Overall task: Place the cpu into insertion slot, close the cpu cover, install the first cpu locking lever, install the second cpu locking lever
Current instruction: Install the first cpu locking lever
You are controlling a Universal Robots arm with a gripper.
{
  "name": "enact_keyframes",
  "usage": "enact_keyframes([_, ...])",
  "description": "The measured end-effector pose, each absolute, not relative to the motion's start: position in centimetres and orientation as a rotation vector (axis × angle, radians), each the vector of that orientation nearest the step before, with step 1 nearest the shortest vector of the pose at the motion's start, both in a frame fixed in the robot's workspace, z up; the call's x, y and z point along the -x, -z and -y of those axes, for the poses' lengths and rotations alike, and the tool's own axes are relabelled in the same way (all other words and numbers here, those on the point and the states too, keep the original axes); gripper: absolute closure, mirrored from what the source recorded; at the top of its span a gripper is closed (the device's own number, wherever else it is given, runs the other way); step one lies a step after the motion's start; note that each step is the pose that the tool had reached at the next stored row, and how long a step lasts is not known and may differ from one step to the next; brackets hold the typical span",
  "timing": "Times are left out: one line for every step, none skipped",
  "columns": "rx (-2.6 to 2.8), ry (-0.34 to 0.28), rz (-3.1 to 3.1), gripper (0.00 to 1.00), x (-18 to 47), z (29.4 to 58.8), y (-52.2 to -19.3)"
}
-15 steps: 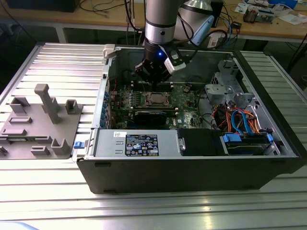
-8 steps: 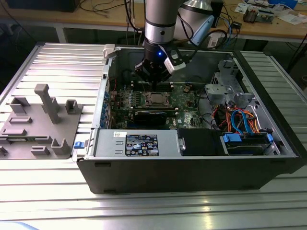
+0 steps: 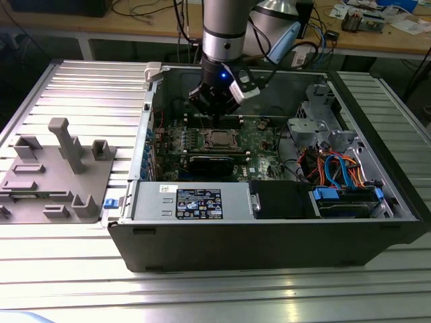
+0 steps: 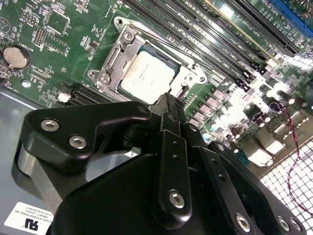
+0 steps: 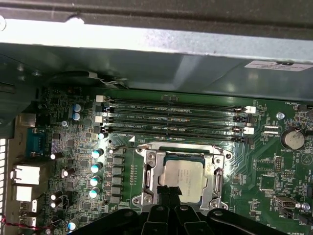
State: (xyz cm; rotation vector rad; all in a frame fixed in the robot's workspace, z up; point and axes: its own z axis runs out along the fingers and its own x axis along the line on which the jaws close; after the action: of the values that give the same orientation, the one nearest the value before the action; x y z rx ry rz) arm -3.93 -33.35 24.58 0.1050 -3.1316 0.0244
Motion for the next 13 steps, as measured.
enact_keyframes([-0.105,-0.025,3.132,0.89,3.97,33.35,-24.58])
enact_keyframes([-0.105,-0.024,3.132,0.89,3.99,33.35,-24.58])
enact_keyframes([-0.105,-0.024,3.132,0.89,4.02,33.35,-24.58])
enact_keyframes([-0.105,-0.024,3.132,0.89,4.04,33.35,-24.58])
enact_keyframes([-0.105,-0.024,3.132,0.89,4.07,33.35,-24.58])
enact_keyframes([-0.105,-0.024,3.132,0.89,4.1,33.35,-24.58])
enact_keyframes([-0.105,-0.024,3.132,0.89,4.13,33.35,-24.58])
enact_keyframes([-0.105,-0.024,3.132,0.89,4.2,33.35,-24.58])
enact_keyframes([-0.105,-0.024,3.132,0.89,4.24,33.35,-24.58])
enact_keyframes([-0.105,-0.024,3.133,0.89,4.28,33.35,-24.58])
enact_keyframes([-0.105,-0.025,3.133,0.89,4.33,33.35,-24.59])
enact_keyframes([-0.105,-0.025,3.133,0.89,4.38,33.35,-24.59])
enact_keyframes([-0.105,-0.025,3.133,0.89,4.43,33.35,-24.6])
